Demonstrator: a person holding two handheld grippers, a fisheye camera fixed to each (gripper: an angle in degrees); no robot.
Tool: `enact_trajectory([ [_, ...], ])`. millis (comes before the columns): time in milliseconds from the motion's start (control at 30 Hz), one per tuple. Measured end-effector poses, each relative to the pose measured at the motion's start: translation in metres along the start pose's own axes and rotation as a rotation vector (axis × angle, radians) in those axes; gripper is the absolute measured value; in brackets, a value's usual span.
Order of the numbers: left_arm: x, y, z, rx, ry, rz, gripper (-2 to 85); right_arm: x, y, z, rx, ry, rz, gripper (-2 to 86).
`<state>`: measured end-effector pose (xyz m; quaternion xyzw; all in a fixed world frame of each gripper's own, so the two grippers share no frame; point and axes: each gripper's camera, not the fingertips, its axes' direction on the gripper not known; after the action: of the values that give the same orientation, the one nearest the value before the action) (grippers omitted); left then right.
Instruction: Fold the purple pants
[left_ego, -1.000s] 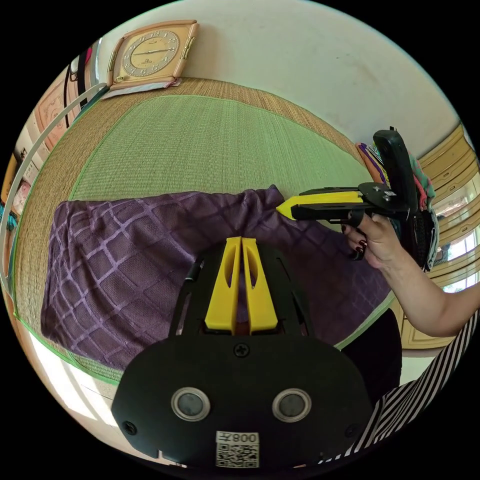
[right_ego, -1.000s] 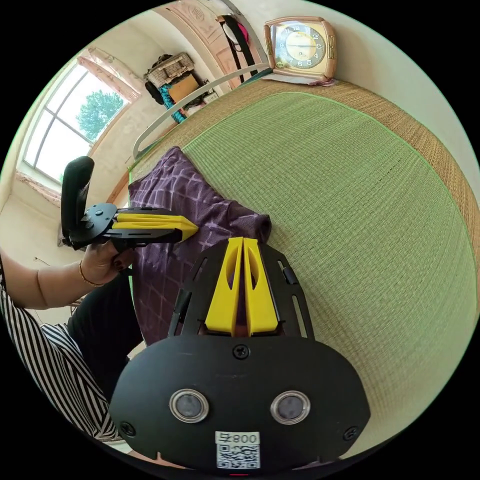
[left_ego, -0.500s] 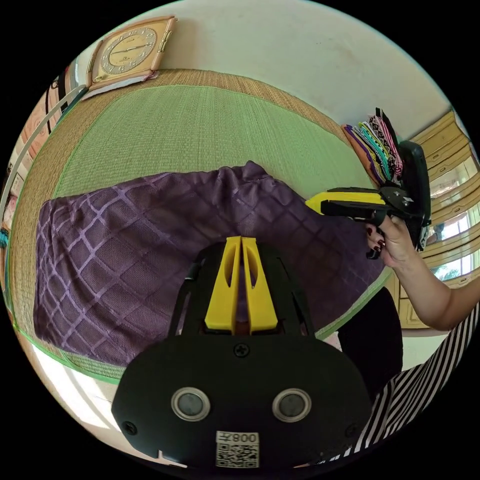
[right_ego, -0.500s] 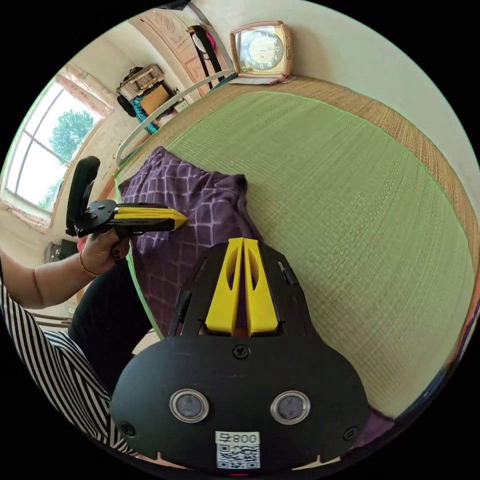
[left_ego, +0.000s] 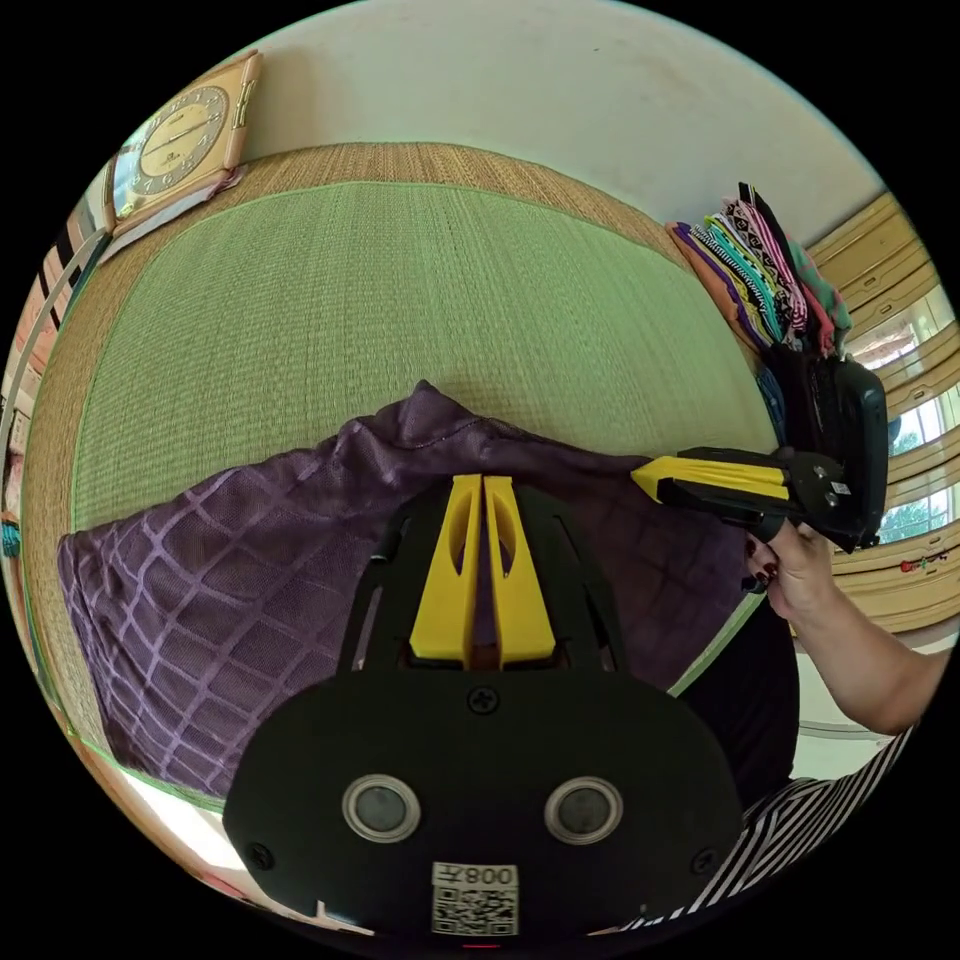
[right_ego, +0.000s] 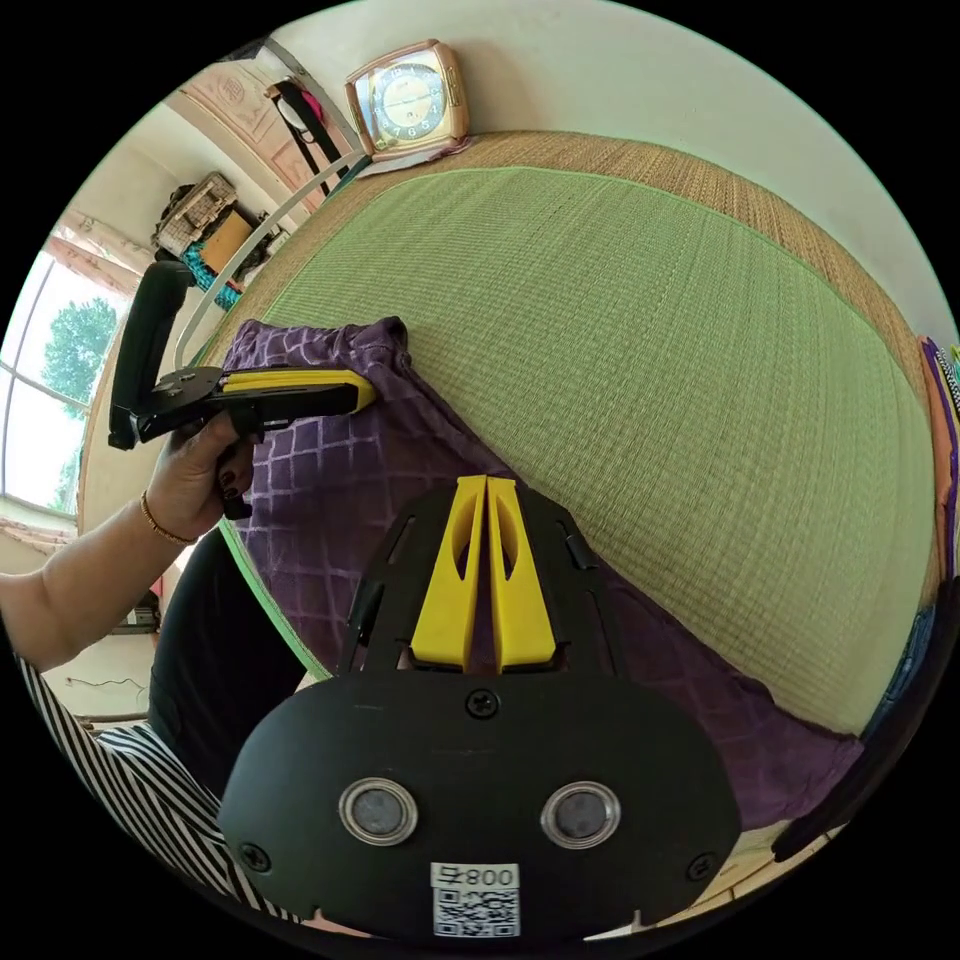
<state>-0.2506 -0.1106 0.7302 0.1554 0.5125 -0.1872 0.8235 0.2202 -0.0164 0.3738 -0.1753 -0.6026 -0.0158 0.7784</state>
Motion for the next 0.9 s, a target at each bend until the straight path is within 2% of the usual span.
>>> enact_trajectory([
  [167,-0.022,0.020,0.039,0.025,-0.012,0.026,0.0,-0.013,0.034,-0.031,0.037,-0.002,-0.007,0.1],
  [267,-0.045,0.027,0.087,-0.047,-0.029,0.009,0.0,-0.006,0.053,-0.022,-0.022,-0.008,0.061,0.1],
  [500,-0.085,0.079,0.132,0.072,0.028,0.012,0.1,-0.015,0.117,-0.078,0.091,-0.030,0.114,0.1],
  [633,-0.099,0.103,0.200,-0.070,0.015,0.066,0.1,0.002,0.162,-0.064,0.008,-0.013,0.238,0.2],
  [700,-0.115,0.112,0.230,-0.081,0.018,0.054,0.2,0.014,0.182,-0.068,0.070,-0.147,0.308,0.3],
  [767,-0.122,0.114,0.240,-0.061,0.040,0.059,0.4,0.017,0.190,-0.078,0.108,-0.183,0.346,0.4],
  [900,-0.108,0.114,0.268,0.000,0.174,0.203,1.5,0.025,0.223,-0.122,0.241,-0.104,0.412,1.1],
])
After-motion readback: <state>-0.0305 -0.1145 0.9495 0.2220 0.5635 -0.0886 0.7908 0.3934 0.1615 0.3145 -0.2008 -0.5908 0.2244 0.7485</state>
